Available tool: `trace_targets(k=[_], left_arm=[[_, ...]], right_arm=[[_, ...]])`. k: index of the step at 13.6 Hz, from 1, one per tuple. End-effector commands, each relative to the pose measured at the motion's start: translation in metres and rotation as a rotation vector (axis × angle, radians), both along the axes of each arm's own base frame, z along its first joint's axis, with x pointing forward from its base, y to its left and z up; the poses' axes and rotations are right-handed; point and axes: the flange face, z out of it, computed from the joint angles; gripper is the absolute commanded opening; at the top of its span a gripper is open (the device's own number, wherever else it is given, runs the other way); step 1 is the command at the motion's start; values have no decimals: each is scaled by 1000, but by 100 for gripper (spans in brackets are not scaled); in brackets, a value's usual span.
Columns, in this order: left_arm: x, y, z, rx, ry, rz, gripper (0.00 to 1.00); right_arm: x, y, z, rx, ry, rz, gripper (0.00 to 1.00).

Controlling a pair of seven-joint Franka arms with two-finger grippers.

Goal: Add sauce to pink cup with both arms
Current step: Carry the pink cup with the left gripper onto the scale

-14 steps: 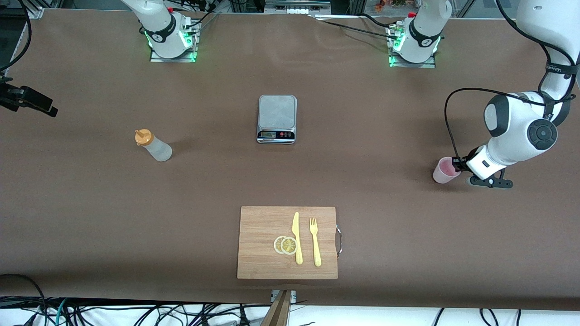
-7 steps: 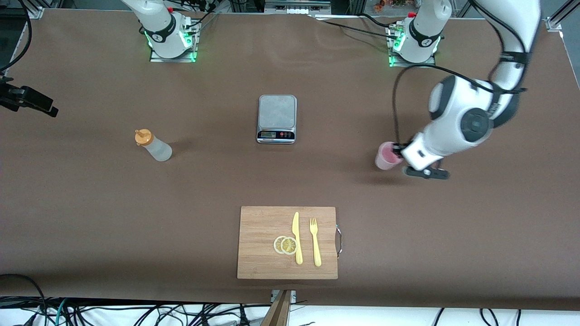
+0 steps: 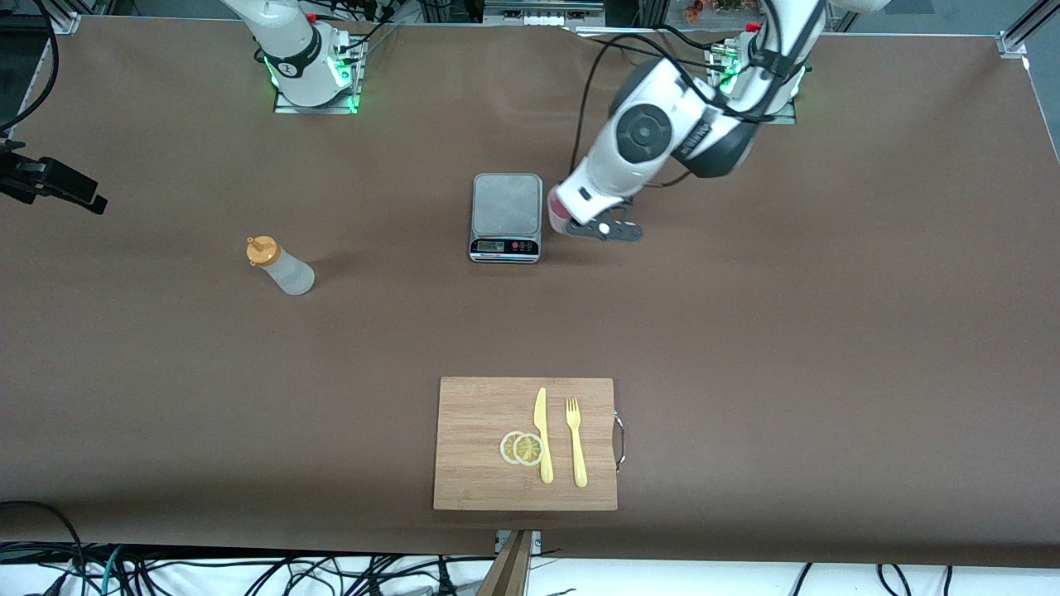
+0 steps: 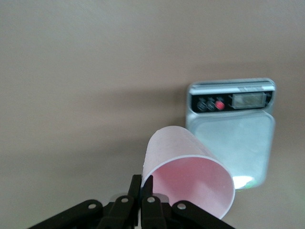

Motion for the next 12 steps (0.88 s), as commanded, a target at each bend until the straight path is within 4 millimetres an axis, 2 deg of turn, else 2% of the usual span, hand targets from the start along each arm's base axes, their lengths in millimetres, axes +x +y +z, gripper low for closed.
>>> trace_targets(k=[1, 4, 6, 12], left_arm=[[-9, -37, -18, -24, 16, 50, 0], [-34, -68, -44, -24, 21, 75, 0], [-42, -79, -52, -54, 32, 101, 0], [-48, -89, -65, -49, 36, 99, 0]], right_arm=[[-2, 2, 2, 15, -2, -14, 100], [-2, 2, 2, 15, 0, -14, 100], [-2, 2, 2, 15, 0, -14, 100], [-2, 3, 2, 18, 1, -14, 100]])
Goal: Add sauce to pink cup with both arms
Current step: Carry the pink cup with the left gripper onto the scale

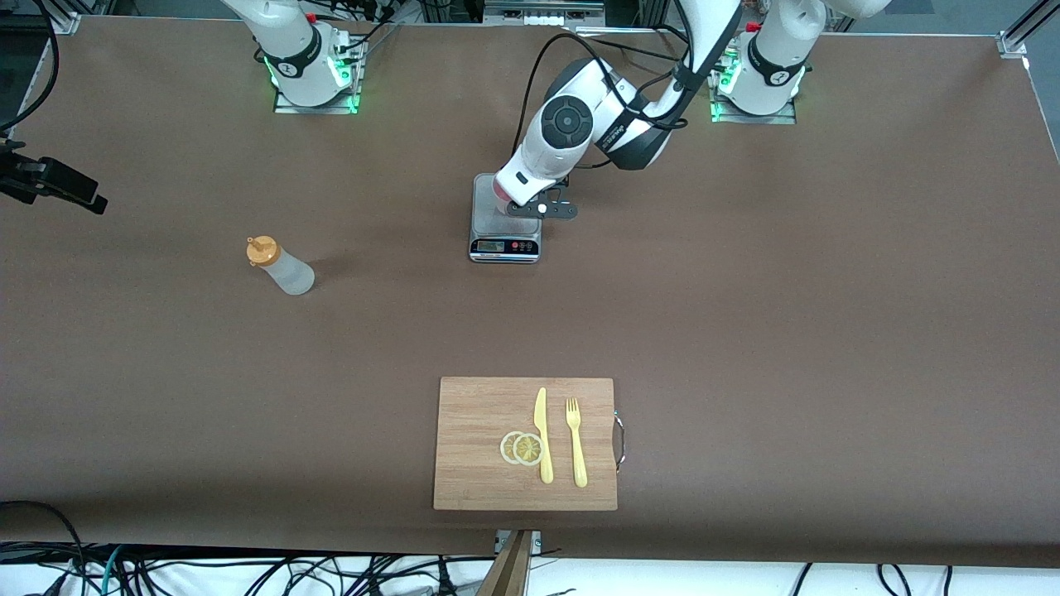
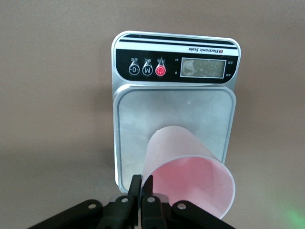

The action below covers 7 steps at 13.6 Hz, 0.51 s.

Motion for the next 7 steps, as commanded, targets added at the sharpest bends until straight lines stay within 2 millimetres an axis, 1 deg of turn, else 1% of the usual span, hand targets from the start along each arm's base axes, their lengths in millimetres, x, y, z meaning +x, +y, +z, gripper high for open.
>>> trace_targets(k=[1, 2, 3, 4, 6, 7], left_arm=[[5, -7, -4, -10, 5, 23, 24], [9, -9, 2, -17, 1, 25, 66], [10, -9, 7, -23, -5, 25, 100], [15, -9, 13, -31, -14, 26, 100], [25, -6, 35, -46, -19, 32, 100], [36, 0, 52, -46, -14, 36, 100]], right_arm=[[-2, 2, 2, 16, -1, -14, 100], [-2, 2, 2, 16, -1, -14, 100], [-2, 2, 2, 16, 1, -14, 100], [-2, 2, 2, 16, -1, -14, 100], [-2, 2, 2, 16, -1, -14, 100], [-2, 2, 3, 16, -4, -14, 100]])
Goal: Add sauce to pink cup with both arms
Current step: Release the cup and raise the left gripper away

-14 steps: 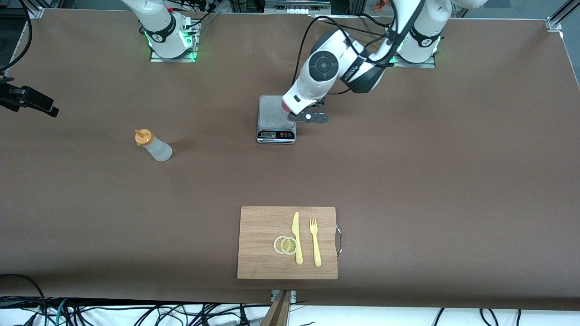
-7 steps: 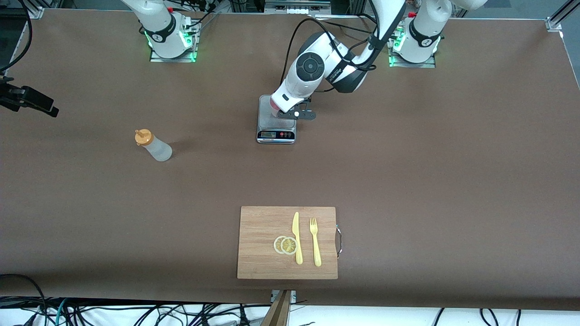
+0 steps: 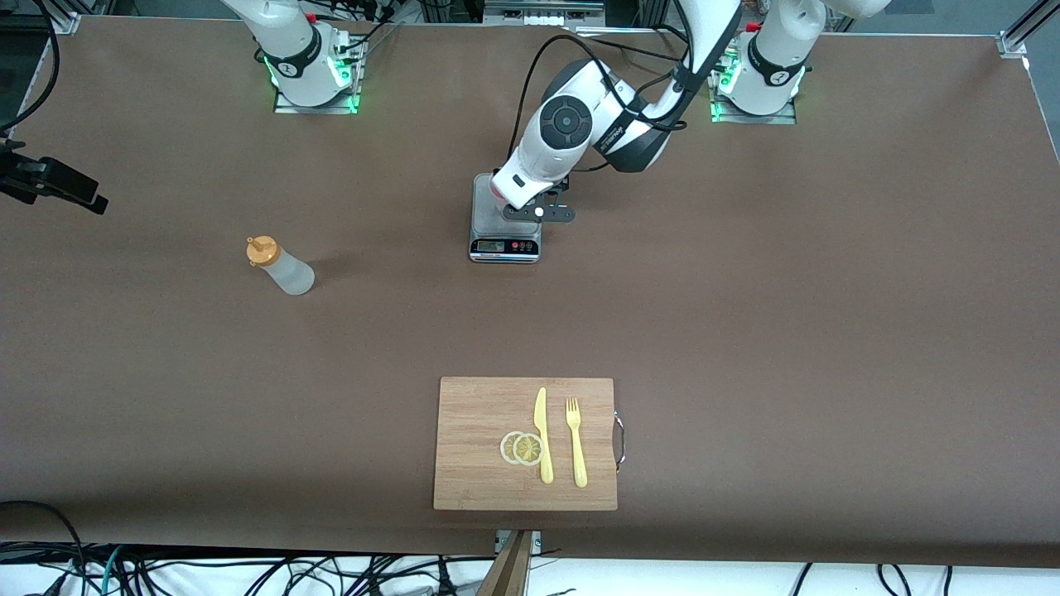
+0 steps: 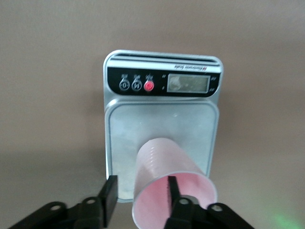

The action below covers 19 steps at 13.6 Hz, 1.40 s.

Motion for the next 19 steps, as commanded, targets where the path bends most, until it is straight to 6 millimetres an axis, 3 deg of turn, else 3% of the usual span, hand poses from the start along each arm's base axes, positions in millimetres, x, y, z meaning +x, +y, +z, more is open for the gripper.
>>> trace_targets(k=[1, 4, 6, 8, 10, 13, 16, 18, 19], left_arm=[[29, 14, 49, -10, 28, 25, 100], [77, 62, 128, -5, 25, 58, 100], [104, 110, 176, -16, 8, 75, 100], [130, 174, 212, -35, -19, 90, 100], [152, 253, 239, -22, -45, 109, 100], [160, 339, 270, 63, -107, 7, 100], [160, 407, 298, 73, -85, 20, 100], [155, 439, 306, 69, -66, -4, 100], [152, 446, 309, 84, -67, -15, 100]], right_arm=[[-2, 2, 3, 14, -2, -14, 100], [-1, 5, 3, 17, -2, -9, 100], [-1, 5, -1, 20, 10, 6, 100], [1, 9, -15, 25, 31, 31, 100], [10, 14, -36, 38, 72, 206, 100], [19, -12, -73, 170, 98, 479, 100], [18, -46, -125, 380, 68, 695, 100], [12, -75, -167, 558, -30, 836, 100], [8, -87, -192, 634, -86, 935, 100]])
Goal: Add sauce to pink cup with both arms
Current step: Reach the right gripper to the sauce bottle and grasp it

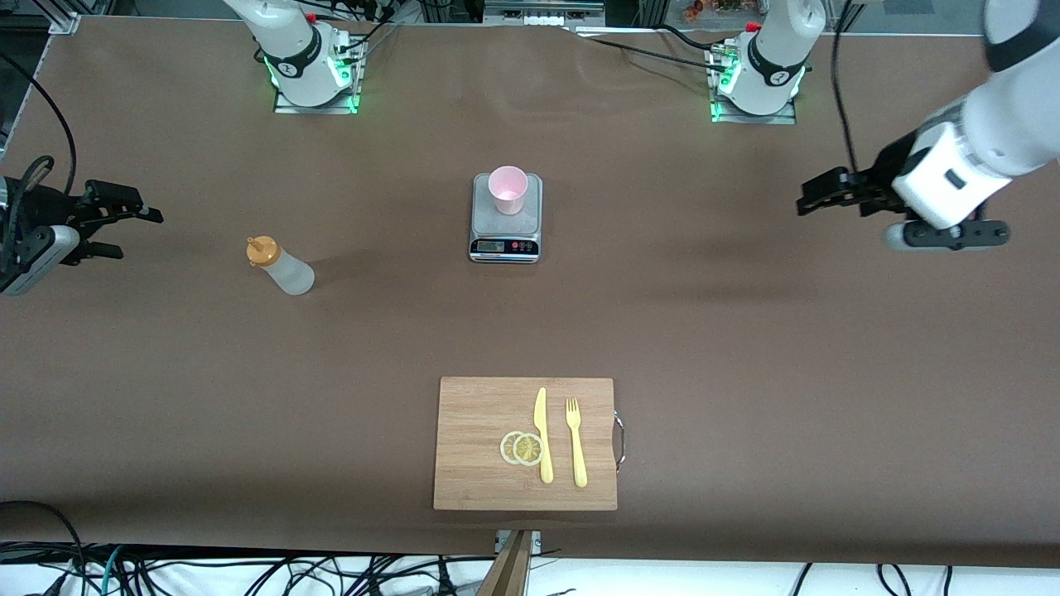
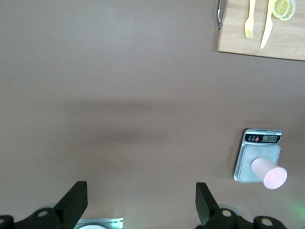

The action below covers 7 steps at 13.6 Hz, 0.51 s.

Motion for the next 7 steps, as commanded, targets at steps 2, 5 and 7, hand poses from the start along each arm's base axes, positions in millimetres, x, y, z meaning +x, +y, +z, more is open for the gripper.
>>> trace_targets(k=[2, 5, 7], left_arm=[[-13, 16, 19, 78, -4, -54, 100], [-18, 25, 18, 91, 27, -49, 100], [-25, 26, 22, 108, 48, -55, 100]], right_arm=[[-15, -33, -77, 345, -136, 259, 100], [-20, -49, -157, 600, -298, 391, 100], [-26, -50, -218, 746, -444, 456, 100]])
